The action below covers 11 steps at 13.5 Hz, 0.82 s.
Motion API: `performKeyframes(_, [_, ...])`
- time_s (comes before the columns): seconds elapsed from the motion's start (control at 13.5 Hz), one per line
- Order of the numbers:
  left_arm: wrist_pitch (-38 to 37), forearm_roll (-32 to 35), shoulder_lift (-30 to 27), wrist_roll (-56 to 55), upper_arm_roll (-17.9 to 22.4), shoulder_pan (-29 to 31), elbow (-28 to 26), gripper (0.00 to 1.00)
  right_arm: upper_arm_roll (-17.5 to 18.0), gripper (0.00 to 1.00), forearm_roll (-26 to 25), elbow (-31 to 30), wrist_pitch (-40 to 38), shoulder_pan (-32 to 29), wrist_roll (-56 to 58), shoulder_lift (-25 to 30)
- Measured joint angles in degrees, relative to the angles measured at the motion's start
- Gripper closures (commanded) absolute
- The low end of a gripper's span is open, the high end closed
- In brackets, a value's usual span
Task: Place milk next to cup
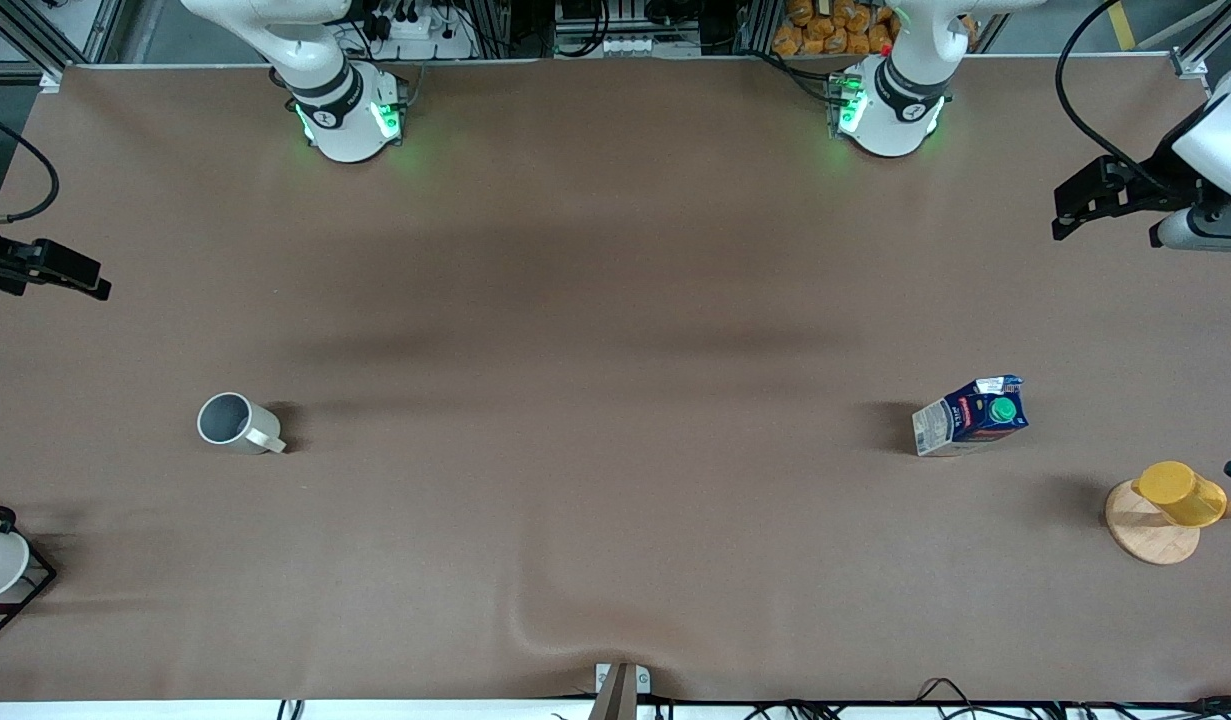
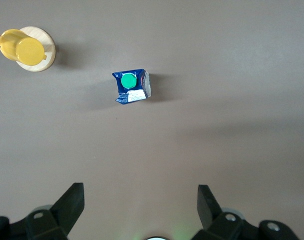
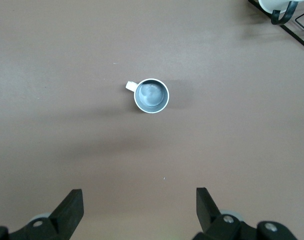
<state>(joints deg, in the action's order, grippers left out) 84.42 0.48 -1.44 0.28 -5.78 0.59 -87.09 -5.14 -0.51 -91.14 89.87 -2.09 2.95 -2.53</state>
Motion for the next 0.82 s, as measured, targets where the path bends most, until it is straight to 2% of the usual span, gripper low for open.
performKeyframes(0.22, [-0.02,0.00,-0.01,0.05,0.00,0.02,0.00,0.00,0.04,0.00,0.03,-0.05,-0.01,-0.21,0.00,-0.42])
performKeyframes(0.37, [-0.03,0.00,-0.02,0.05,0.00,0.03,0.01,0.00,0.32,0.00,0.03,-0.14,0.62,0.24,0.07,-2.95])
performKeyframes(0.82, [-0.03,-0.01,-0.05,0.05,0.01,0.05,0.08,0.00,0.06,0.00,-0.34,1.71,8.94,-0.15,0.29,-21.11])
